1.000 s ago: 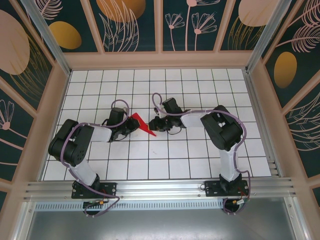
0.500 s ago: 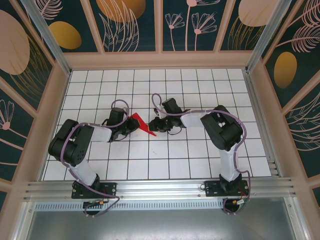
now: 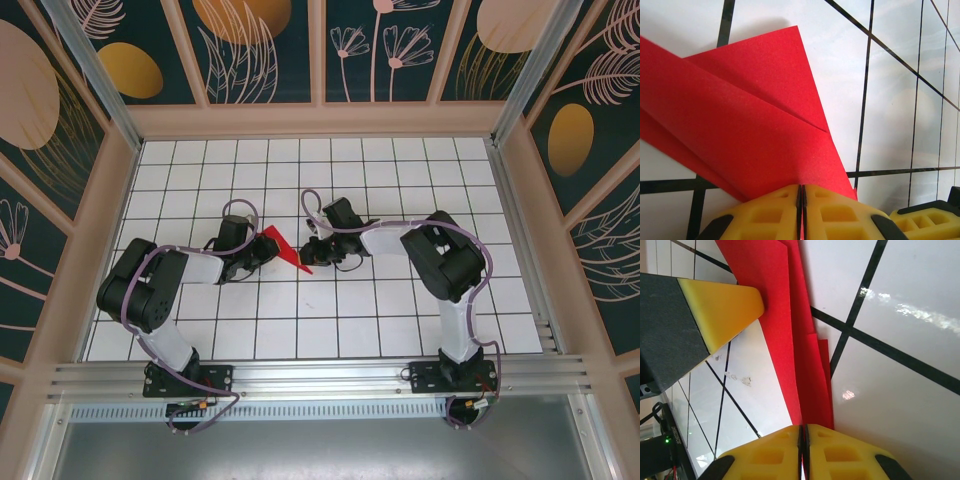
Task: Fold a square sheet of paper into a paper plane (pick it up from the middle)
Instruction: Fold the wing for the fifth time at the center of the table.
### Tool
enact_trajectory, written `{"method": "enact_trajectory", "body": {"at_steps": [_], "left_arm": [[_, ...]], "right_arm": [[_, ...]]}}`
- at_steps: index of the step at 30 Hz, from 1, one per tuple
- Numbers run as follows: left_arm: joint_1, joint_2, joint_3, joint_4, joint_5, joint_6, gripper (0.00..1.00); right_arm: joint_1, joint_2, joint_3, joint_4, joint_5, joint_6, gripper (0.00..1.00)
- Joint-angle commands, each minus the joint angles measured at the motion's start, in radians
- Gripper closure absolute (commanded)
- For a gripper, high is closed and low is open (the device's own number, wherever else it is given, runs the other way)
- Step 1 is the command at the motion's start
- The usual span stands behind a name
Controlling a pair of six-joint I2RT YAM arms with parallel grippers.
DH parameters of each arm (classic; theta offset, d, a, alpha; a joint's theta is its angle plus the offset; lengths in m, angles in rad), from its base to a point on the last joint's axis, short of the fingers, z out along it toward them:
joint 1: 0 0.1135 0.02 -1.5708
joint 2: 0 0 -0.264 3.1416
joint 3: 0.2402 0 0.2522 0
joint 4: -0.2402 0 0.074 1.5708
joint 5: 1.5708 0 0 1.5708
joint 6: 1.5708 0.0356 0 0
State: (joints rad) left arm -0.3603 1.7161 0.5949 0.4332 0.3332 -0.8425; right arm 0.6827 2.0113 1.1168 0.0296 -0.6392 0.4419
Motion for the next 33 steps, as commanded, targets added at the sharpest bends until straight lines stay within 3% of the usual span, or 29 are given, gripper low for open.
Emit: {"method": "enact_trajectory", "body": {"at_steps": [1,9,16,25,33], "left_arm": [[-0.004,0.074,-0.012,-0.076,-0.054,0.001,0.88],[-0.003,0.077,-0.009,-0.082,-0.056,0.002,0.88],[-0.005,0.075,-0.007,-0.083,-0.056,0.004,0.88],[-0.003,0.079,-0.004,-0.087,-0.057,0.006,0.88],[-0.004,0.083,0.008,-0.105,-0.064,0.015,0.88]], "right_arm": [[0.006,0.013,-0.009,-0.065,0.058,-0.032,0.88],[0.001,0.011,0.002,-0.080,0.081,-0.027,0.90],[0.001,-0.055,-0.010,-0.068,0.018,-0.051,0.81],[0.002,-0.051,-0.026,-0.133,0.055,-0.125,0.78],[-0.003,-0.054,-0.049,-0.149,0.090,-0.149,0.87]]}}
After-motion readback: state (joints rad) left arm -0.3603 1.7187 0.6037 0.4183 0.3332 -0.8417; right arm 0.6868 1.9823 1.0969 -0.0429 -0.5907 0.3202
